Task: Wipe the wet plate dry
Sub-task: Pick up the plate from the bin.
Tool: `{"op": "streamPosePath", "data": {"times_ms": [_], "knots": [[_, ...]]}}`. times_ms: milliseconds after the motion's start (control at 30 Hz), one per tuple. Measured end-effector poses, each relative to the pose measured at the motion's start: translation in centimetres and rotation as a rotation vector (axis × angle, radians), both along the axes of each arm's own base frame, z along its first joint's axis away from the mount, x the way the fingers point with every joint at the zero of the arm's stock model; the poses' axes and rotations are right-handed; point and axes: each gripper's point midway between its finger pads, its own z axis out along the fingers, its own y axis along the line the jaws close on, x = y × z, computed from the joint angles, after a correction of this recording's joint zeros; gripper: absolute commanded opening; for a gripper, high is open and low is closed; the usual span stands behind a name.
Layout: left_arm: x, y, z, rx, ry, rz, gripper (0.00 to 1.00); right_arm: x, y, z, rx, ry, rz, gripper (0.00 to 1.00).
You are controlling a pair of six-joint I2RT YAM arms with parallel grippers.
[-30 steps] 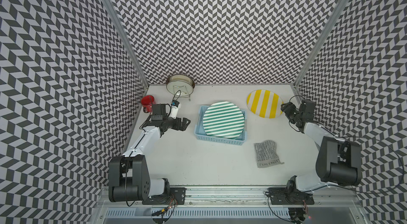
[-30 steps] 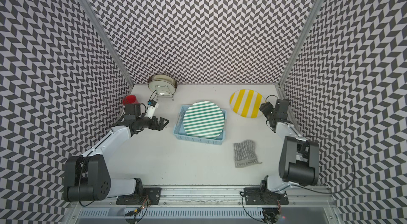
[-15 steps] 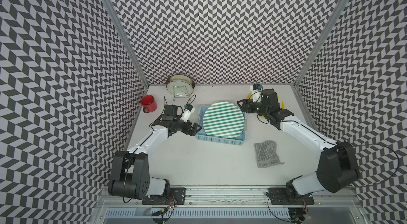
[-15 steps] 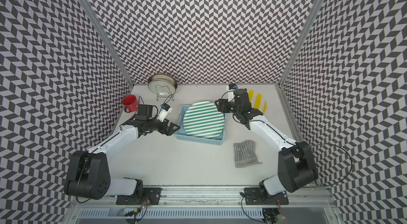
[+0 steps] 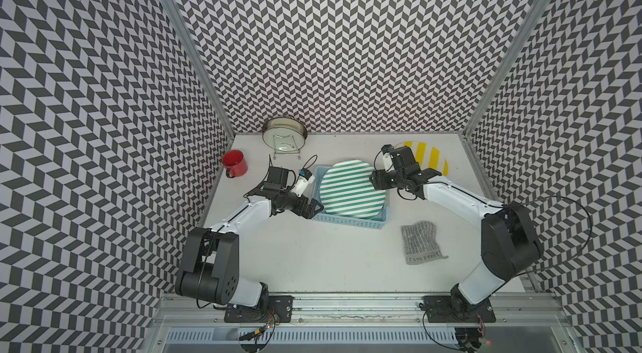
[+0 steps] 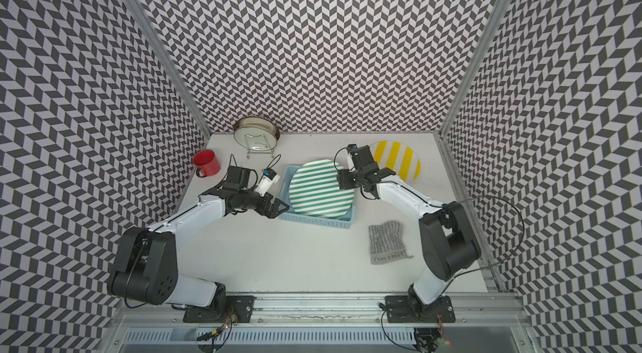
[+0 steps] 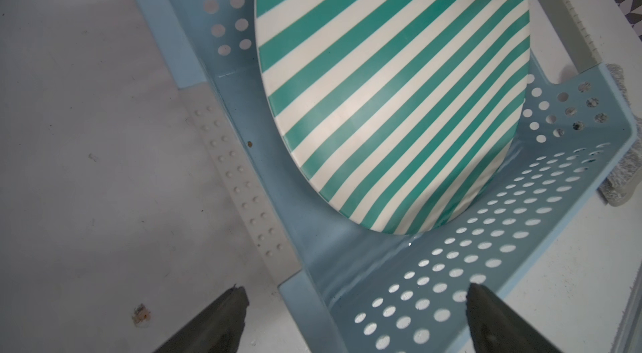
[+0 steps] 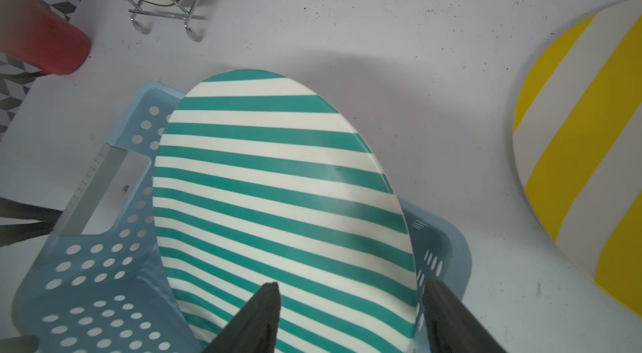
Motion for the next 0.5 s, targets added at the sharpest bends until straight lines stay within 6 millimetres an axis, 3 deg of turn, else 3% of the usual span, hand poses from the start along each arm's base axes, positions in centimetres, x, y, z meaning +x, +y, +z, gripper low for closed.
{"op": "streamPosePath", "data": {"times_ms": [300,500], "knots": [[-0.1,-0.3,-0.3,0.002,0.009,-0.008,0.99,0.3,-0.1,-2.3,-0.040,0.041,-0.006,0.69],[-0.3,-0.5,-0.3,0.002,0.008,-0.016,0.99,1.2,0.4,-2.8,-0.050,0.044,-0.005,0.69]]}}
